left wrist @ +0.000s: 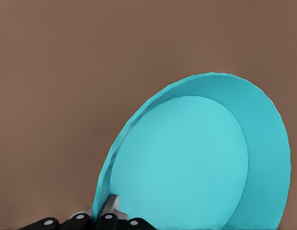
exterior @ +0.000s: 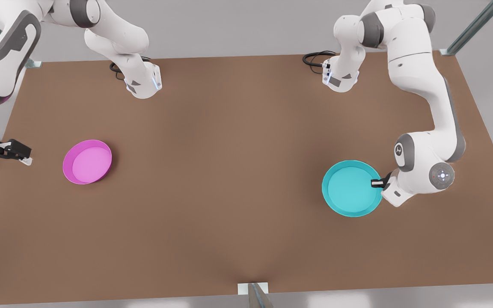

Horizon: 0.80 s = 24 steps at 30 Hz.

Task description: Flip the blue plate over with the left arm, and stack the pink plate on top of the blue plate with the right arm

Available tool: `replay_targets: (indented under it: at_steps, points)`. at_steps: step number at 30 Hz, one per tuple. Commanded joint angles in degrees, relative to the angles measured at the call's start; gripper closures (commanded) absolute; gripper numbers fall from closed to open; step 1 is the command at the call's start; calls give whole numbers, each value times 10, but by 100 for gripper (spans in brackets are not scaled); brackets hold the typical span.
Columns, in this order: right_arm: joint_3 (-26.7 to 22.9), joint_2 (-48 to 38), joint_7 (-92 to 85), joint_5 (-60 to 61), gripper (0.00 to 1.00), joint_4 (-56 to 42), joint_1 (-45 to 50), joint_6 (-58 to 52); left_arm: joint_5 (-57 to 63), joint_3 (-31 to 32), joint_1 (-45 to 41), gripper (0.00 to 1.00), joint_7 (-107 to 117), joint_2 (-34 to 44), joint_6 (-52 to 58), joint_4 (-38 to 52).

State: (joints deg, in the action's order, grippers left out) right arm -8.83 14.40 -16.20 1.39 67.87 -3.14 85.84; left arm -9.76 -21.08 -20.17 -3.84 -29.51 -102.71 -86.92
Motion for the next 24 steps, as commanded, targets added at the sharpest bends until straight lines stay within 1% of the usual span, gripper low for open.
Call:
replay_targets:
  at_steps: [1,7,9,10,12,16,18,21,24]
  points:
    - [0,2,1,1,0,1,1,0,11,0,-1,79,1,2,1,0]
    - [8,6,5,5,0,-1,16,-4,123,0,-106,79,59,14,-5,1]
    - [8,13,5,-15,0,3,19,-3,138,0,-142,79,87,13,-7,4]
    - [9,15,7,-17,0,3,18,-7,174,1,-164,79,103,12,-8,5]
    - [9,19,7,-18,0,5,23,-4,196,1,-199,79,133,7,-9,12]
    - [10,17,7,-13,0,20,23,-1,261,2,-241,79,154,3,-32,13]
    - [75,4,17,-20,0,52,-20,11,299,2,-257,79,168,-1,-47,13]
    - [77,5,51,-62,0,53,11,1,360,2,-289,79,219,-13,-64,12]
    - [77,8,45,-62,0,51,6,-1,406,5,-318,79,264,-28,-87,13]
